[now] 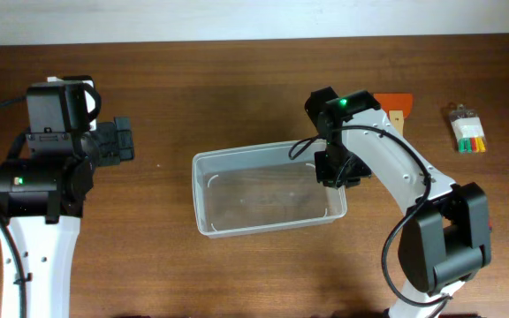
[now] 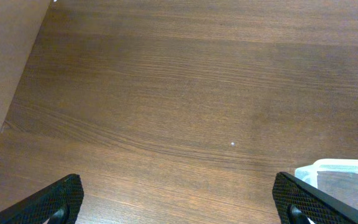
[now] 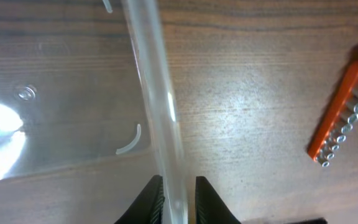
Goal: Pack container
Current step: 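Set the container down and open the right gripper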
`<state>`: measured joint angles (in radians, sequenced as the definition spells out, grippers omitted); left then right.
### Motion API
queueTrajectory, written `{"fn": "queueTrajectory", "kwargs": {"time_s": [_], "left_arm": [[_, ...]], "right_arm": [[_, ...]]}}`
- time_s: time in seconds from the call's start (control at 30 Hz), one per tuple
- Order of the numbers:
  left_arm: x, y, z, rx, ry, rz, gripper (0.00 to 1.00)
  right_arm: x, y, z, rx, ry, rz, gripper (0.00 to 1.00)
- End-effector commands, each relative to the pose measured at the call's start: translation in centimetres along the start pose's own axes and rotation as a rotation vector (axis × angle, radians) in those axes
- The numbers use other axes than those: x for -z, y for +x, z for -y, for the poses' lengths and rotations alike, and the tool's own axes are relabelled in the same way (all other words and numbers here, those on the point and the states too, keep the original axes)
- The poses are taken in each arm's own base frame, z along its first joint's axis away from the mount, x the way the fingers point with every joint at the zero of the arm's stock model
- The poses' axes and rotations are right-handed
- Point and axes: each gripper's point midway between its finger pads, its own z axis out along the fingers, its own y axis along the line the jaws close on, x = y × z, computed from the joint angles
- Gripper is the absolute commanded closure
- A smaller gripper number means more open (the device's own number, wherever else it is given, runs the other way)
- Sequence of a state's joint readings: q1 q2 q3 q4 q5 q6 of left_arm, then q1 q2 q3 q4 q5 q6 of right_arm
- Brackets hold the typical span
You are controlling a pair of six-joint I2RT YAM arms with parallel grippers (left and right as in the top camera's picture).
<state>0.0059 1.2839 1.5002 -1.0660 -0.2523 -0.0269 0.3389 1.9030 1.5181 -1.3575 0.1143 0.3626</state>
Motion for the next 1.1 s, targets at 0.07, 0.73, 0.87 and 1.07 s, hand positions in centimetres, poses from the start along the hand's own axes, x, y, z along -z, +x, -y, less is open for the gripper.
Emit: {"fn": "queueTrajectory", "kwargs": {"time_s": [0.07, 0.73, 0.87, 1.07], "left_arm": [[0.6, -0.7, -0.4, 0.016, -0.016, 0.023, 0.01], [0.6, -0.5, -0.4, 0.014, -0.016, 0.017, 0.01], [0.6, -0.5, -0.4, 0.014, -0.016, 0.016, 0.01], [0.6, -0.5, -0.4, 0.014, -0.016, 0.017, 0.01]], "right_arm": [[-0.4, 0.7, -0.2, -0.035, -0.006, -0.038, 0.83], [-0.4, 0.9, -1.3, -0.165, -0.063, -0.061, 0.96], [-0.4, 0.5, -1.4, -0.143, -0.066, -0.042, 0.96], [-0.4, 0.3, -1.4, -0.063, -0.069, -0.034, 0.96]]}}
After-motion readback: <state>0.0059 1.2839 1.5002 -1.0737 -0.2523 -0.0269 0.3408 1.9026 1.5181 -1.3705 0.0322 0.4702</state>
